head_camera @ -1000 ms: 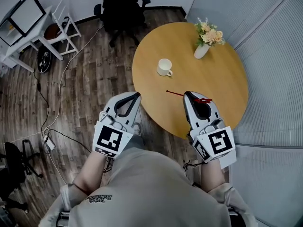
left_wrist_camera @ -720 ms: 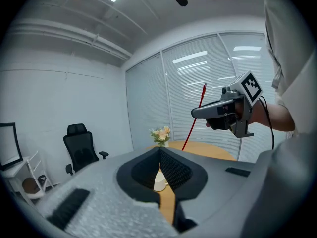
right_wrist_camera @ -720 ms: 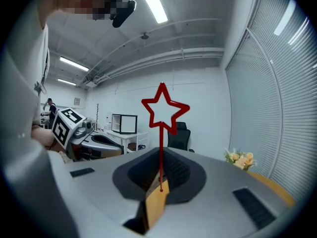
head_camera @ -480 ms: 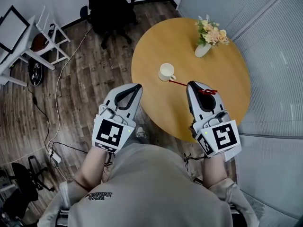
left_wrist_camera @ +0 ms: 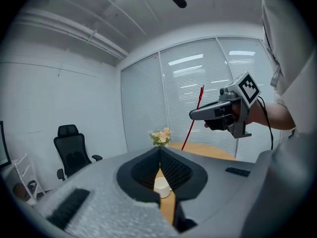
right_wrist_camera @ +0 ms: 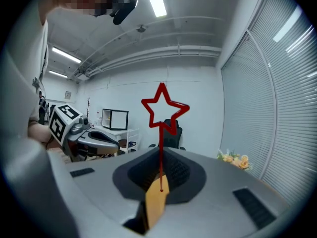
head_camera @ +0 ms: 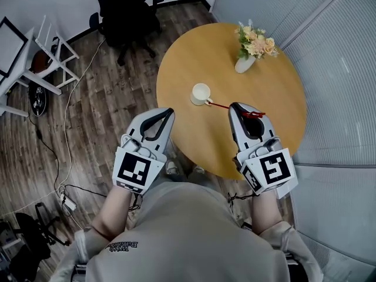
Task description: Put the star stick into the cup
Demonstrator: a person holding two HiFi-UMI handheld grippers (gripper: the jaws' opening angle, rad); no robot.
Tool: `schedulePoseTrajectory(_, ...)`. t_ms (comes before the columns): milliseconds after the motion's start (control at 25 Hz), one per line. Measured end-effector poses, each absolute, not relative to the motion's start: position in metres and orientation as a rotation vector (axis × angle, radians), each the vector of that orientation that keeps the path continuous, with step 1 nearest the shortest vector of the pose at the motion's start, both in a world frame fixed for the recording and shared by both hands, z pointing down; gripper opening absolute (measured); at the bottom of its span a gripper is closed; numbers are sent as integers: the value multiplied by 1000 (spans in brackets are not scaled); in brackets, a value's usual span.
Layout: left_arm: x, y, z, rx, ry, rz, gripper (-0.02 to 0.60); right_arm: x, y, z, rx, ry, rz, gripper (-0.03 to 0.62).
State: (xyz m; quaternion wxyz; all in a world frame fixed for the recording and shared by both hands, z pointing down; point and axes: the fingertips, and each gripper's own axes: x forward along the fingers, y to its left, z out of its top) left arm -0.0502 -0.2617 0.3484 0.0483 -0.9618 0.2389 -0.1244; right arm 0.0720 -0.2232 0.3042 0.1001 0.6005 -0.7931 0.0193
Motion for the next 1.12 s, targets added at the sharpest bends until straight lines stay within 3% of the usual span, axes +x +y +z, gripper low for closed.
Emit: schedulePoseTrajectory(1120, 9, -322, 319, -2773, 791, -385, 21, 118, -304, 292, 1733, -2384, -74, 35)
